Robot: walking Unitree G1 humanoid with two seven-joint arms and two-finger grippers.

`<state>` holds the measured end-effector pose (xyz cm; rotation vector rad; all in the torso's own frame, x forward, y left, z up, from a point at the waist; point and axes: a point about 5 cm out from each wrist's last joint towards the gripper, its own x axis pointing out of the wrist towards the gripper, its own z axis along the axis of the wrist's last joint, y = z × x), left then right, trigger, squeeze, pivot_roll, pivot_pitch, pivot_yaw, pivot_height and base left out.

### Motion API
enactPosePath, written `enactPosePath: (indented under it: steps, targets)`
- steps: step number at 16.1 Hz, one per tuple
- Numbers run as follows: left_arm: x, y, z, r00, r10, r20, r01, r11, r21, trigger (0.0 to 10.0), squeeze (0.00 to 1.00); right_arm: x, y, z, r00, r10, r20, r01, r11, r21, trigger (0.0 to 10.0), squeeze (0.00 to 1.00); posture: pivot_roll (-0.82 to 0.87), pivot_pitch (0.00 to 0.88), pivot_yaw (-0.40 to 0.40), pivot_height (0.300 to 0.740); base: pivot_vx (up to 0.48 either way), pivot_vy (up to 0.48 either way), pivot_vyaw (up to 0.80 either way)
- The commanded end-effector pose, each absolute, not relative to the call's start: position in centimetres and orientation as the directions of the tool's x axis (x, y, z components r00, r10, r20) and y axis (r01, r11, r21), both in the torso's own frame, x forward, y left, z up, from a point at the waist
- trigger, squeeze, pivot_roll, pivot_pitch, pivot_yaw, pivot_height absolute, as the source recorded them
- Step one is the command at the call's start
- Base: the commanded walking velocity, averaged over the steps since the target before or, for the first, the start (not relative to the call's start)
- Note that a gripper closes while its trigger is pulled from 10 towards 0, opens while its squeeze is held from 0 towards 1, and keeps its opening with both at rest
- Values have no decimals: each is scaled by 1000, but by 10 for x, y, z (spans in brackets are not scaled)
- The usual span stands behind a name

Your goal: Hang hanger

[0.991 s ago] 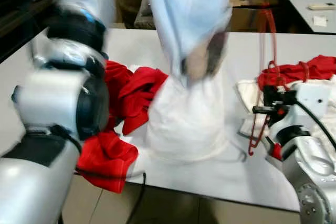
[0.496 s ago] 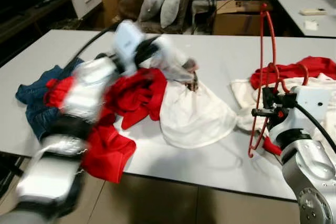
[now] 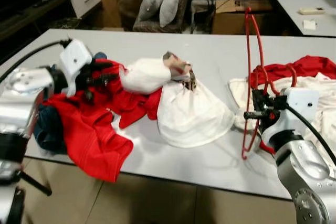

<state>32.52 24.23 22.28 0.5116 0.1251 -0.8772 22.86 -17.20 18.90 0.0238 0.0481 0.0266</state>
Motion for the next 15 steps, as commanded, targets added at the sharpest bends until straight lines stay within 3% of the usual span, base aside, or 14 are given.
enactPosePath:
  steps: [1,2,3,4,6,8,9,11,13,15]
  targets:
    - [316,243,233,596,-747,-295,797,505,331,10000,878,227,-170,189,998,44,-53,-43,999,30,10000,0,5,0,95,740,0,0,0]
    - [315,242,242,609,-762,-222,784,536,313,10000,0,226,-170,190,998,47,-45,-45,999,30,10000,0,3,0,95,740,0,0,0]
    - [315,241,252,638,-758,-134,757,586,290,10000,0,225,-170,193,998,51,-25,-50,998,32,10000,0,1,0,95,740,0,0,0]
    - [320,237,271,715,-698,38,670,699,249,10000,0,224,-172,198,999,43,5,-43,998,34,10000,0,-1,0,89,740,0,0,0]
    - [328,224,282,807,-565,170,545,824,154,10000,0,224,-178,201,1000,-1,21,0,999,44,10000,0,-13,0,83,740,0,0,-800]
    - [326,196,275,810,-550,202,529,835,151,10000,0,224,-179,203,999,-24,29,24,999,22,10000,0,-18,0,72,740,0,0,-800]
    - [313,155,261,724,-656,211,615,753,233,10000,0,223,-180,203,998,-57,28,57,998,17,10000,0,-26,0,64,740,0,0,-800]
    - [301,116,235,670,-722,174,706,692,153,10000,0,217,-177,201,998,-66,12,66,998,5,10000,0,-46,0,65,740,0,0,-800]
    - [300,96,204,713,-692,111,687,721,88,10000,0,214,-179,200,998,-70,1,70,997,-21,10000,0,-59,0,72,740,0,0,0]
    - [306,94,183,835,-544,81,540,839,67,10000,0,214,-187,198,995,-94,-28,93,994,-52,10000,0,-77,0,86,740,0,0,0]
